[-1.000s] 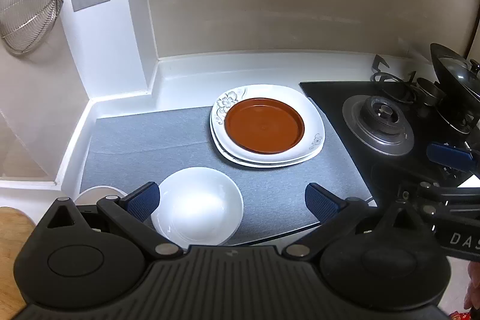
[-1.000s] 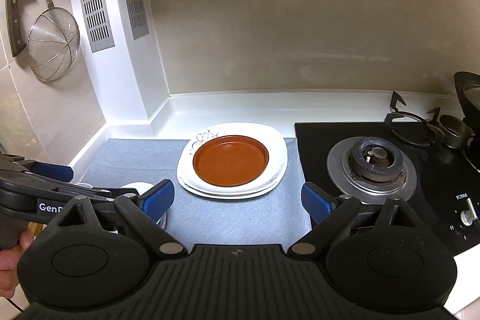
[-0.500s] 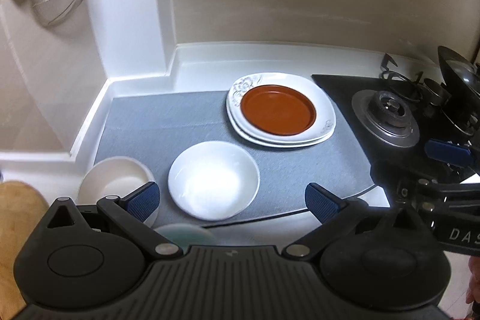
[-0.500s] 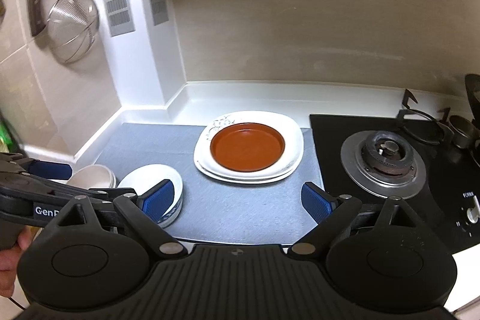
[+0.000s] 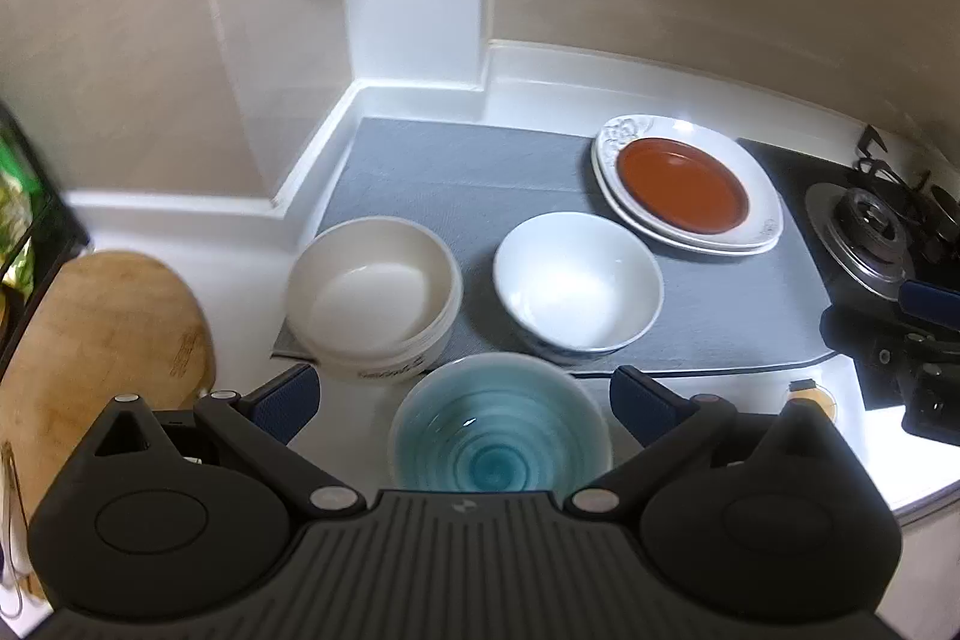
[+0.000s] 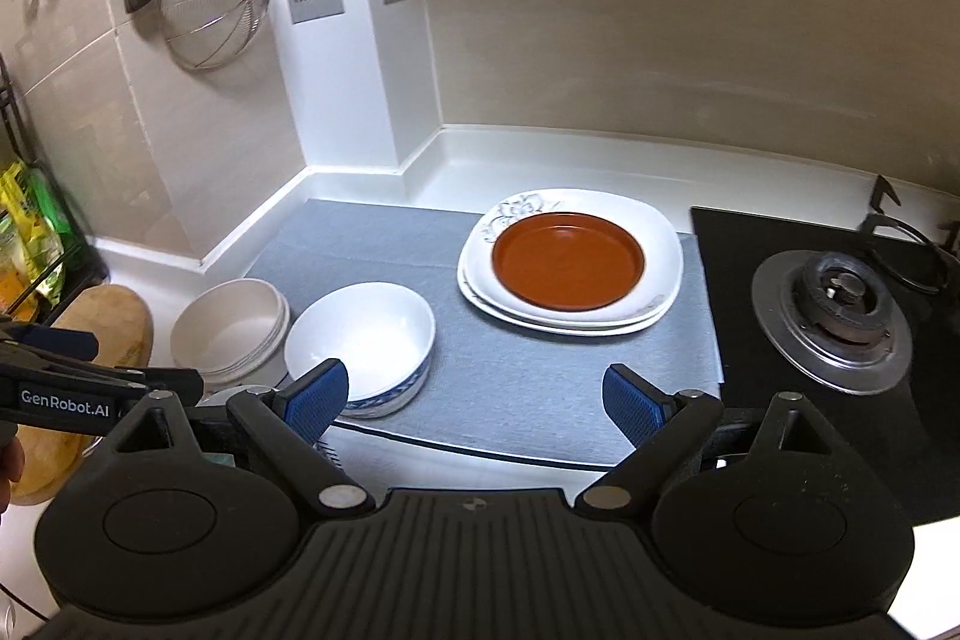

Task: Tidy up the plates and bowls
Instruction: 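Withdraw both tools up and away from the plate stack, then close the left tool on the white Delicious bowl rim while the right tool grips it too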

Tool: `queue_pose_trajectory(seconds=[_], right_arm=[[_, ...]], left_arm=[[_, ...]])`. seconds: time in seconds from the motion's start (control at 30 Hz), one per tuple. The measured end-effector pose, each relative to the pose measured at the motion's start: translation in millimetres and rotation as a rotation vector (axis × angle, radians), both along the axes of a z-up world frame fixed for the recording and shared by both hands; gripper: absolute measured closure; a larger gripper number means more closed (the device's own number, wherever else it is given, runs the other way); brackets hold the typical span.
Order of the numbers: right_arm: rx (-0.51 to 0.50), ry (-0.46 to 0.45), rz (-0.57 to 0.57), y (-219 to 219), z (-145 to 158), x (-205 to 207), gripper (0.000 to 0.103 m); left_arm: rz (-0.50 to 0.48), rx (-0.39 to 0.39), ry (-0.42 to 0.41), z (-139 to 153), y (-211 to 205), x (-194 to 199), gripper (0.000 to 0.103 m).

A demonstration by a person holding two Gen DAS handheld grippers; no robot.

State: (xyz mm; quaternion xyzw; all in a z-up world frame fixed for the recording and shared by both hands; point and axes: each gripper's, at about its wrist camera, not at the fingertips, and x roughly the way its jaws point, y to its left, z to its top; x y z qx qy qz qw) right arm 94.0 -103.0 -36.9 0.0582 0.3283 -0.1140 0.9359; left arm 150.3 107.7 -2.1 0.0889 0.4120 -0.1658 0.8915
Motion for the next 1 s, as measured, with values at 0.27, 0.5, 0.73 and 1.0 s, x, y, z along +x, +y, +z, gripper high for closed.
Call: queue_pose_trajectory(seconds=[0.27, 0.5, 0.73, 1.0], right_arm=[[0.001, 0.000, 0.115, 14.0, 1.0, 26.8, 0.010], [-0.027, 0.005, 0.260, 35.1, -2.5, 78.4, 0.010], [-0.026, 0.023, 0.376, 53.7, -9.1, 135.7, 0.010], [-0.047, 0.090, 0.454, 65.4, -27.5, 197.8, 0.010]], left_arm=[[0.150, -0.014, 0.015, 0.0, 32.7, 15.4, 0.000], [0.319, -0.004, 0.024, -3.0, 60.3, 44.2, 0.000], [0.408, -0.002, 0.065, -10.0, 77.1, 80.8, 0.000], [0.452, -0.003, 0.127, -31.2, 87.0, 115.1, 0.000]])
